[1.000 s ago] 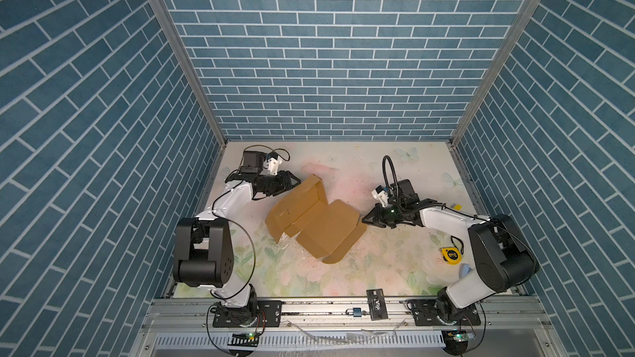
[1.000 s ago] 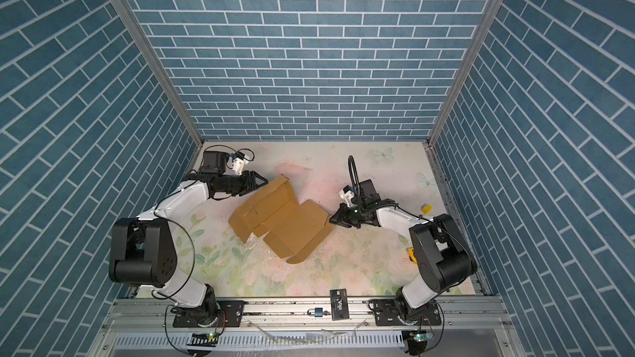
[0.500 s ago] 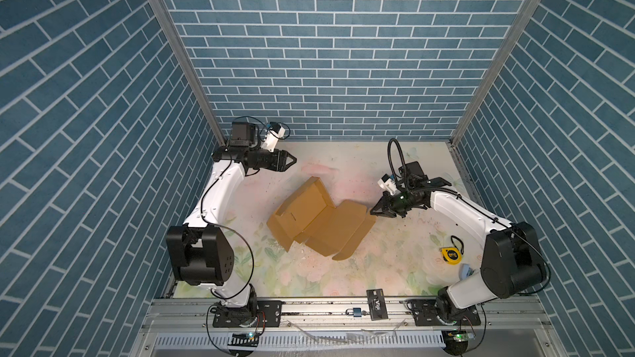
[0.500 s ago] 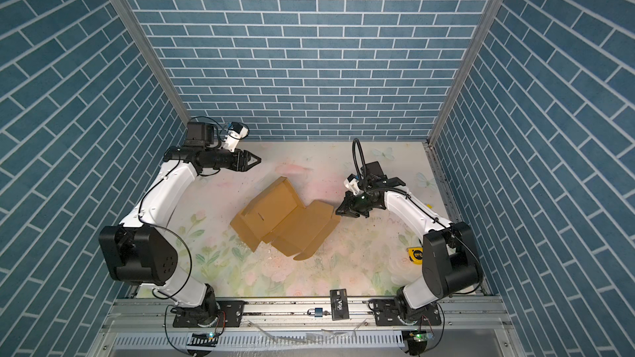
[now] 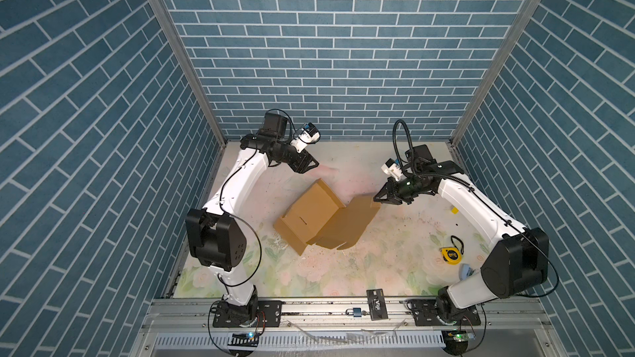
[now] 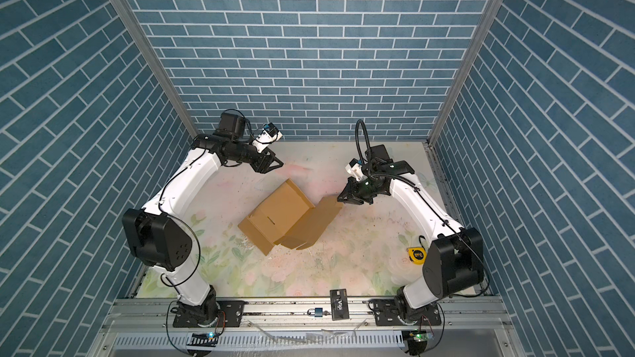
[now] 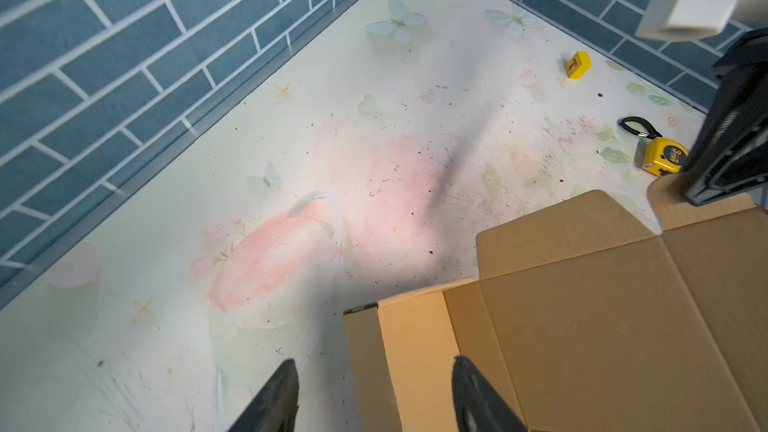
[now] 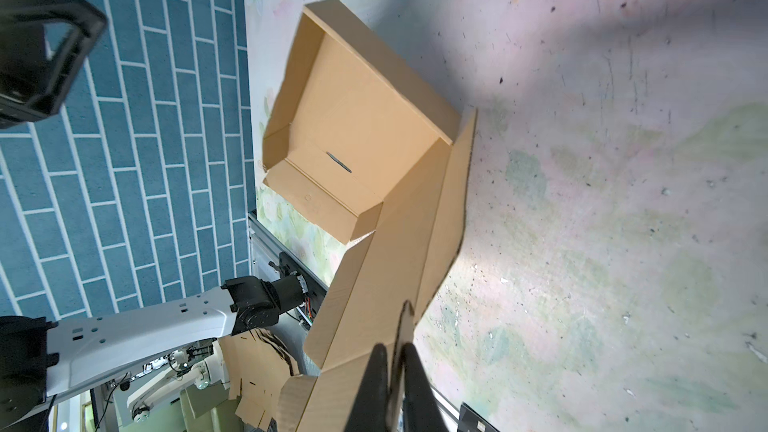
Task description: Fold the paper box
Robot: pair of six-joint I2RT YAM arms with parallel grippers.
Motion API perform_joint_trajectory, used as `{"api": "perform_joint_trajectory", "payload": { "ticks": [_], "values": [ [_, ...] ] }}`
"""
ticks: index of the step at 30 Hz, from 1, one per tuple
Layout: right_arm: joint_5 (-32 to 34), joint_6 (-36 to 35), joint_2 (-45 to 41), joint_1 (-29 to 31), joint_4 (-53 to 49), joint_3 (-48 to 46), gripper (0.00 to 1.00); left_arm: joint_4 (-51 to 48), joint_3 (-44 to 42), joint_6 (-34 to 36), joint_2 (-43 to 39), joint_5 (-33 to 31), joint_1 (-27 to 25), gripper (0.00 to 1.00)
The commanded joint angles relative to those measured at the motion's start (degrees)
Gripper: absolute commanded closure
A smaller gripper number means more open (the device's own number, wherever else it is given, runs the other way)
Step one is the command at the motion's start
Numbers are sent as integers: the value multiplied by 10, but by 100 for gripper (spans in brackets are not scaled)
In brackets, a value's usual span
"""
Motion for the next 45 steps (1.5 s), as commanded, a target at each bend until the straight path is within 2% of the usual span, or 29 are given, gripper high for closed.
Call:
{"api": "perform_joint_trajectory", "payload": {
  "ticks": [1,2,6,9,14,18,26,30,32,35,38,45],
  "values": [
    [-21,-8,24,-6,-23,49,88,-3,-1,-44,-3,-22,1,39],
    [-25,-8,33,-7,-24,65,85,0,-7,-51,-4,-34,1,39],
    [-34,13,58,-7,-11,117,62,18,-51,-69,-17,-65,1,39],
    [-34,32,56,-8,4,135,54,35,-89,-86,-32,-70,1,39],
    [-2,46,15,-19,4,135,52,59,-132,-107,-48,-84,11,38],
    [25,52,-28,-25,4,98,52,86,-151,-143,-53,-90,35,38],
    [49,97,-117,-15,89,-61,57,120,-177,-196,-34,-87,64,40],
    [64,124,-141,19,147,-141,63,124,-181,-198,-12,-99,64,51],
    [74,132,-141,46,173,-166,64,118,-178,-194,2,-105,64,63],
    [83,145,-129,89,215,-190,66,103,-172,-197,27,-113,64,85],
    [91,162,-113,125,263,-205,66,114,-191,-192,35,-115,62,100],
    [108,160,-81,158,309,-205,67,107,-201,-189,68,-128,53,100]
  ]
}}
